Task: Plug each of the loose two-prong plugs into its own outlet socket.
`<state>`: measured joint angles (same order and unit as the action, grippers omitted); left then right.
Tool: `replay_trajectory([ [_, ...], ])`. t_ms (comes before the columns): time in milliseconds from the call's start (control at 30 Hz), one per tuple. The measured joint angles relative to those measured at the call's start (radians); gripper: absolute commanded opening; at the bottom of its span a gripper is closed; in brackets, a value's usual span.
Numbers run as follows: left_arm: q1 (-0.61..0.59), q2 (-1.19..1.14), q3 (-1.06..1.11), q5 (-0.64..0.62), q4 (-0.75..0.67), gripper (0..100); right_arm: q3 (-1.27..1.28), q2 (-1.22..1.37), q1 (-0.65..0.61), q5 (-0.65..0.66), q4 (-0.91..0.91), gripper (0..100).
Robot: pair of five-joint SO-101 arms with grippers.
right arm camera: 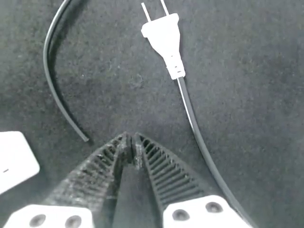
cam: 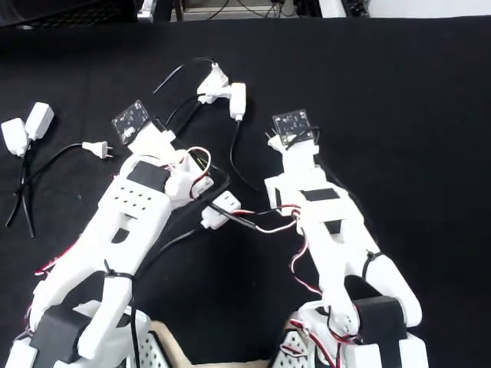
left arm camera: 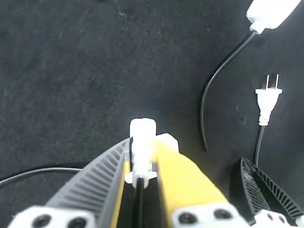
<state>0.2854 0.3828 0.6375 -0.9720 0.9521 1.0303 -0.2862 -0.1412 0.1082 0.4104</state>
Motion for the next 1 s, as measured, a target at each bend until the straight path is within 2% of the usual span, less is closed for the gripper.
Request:
replay_trajectory([
  [200,0.000,-0.041,0.000,-0.005,-0.087,3,0.000,0.002,0.034,-0.032,-0.008,1.2],
  [533,-0.015,-0.292,-0.002,0.104,-0.218,3,0.000,0.002,0.034,-0.037,-0.008,1.2],
  [767,-0.084,-0.299,-0.015,0.009,-0.227,3,0.000,0.002,0.034,-0.037,-0.008,1.2],
  [1000,-0.107,-0.308,-0.031,-0.006,-0.227,3,0.000,0.006,0.034,-0.038,-0.020,1.2],
])
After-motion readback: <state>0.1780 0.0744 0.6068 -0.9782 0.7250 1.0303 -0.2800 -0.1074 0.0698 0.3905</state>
